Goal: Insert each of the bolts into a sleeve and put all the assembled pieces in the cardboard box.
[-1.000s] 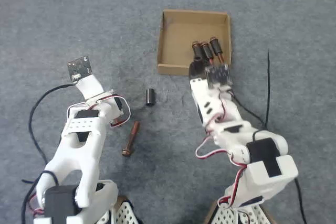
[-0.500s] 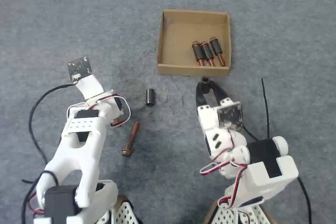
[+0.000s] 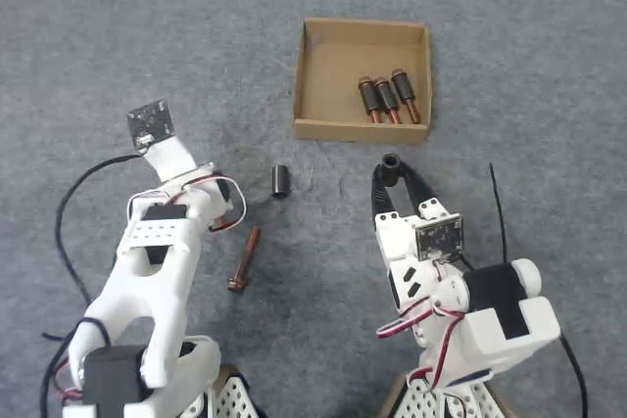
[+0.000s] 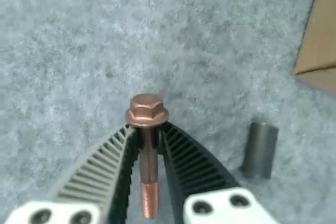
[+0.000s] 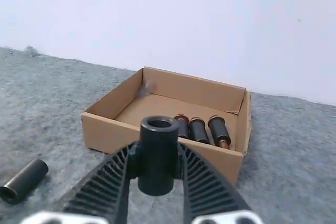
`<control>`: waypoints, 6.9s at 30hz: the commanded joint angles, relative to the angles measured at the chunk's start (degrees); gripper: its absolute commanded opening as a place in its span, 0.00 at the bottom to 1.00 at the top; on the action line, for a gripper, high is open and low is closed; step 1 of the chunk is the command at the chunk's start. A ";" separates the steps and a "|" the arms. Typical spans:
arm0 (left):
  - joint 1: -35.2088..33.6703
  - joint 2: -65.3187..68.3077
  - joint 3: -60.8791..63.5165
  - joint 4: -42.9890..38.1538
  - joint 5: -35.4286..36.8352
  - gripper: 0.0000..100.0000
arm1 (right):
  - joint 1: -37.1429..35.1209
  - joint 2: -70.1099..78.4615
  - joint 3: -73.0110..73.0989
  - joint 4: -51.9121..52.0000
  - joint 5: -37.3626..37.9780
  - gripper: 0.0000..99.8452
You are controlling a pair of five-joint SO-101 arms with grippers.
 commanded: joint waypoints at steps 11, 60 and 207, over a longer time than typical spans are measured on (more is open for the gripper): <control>8.26 -3.87 -0.48 -29.54 -0.70 0.01 | 0.48 -2.33 1.67 1.10 -5.80 0.01; 40.26 -9.93 -8.31 -30.51 -11.43 0.01 | -2.42 -2.33 1.67 3.38 -5.71 0.01; -8.88 -81.58 32.92 32.35 -13.89 0.01 | -0.04 -2.42 -28.75 13.32 -5.63 0.01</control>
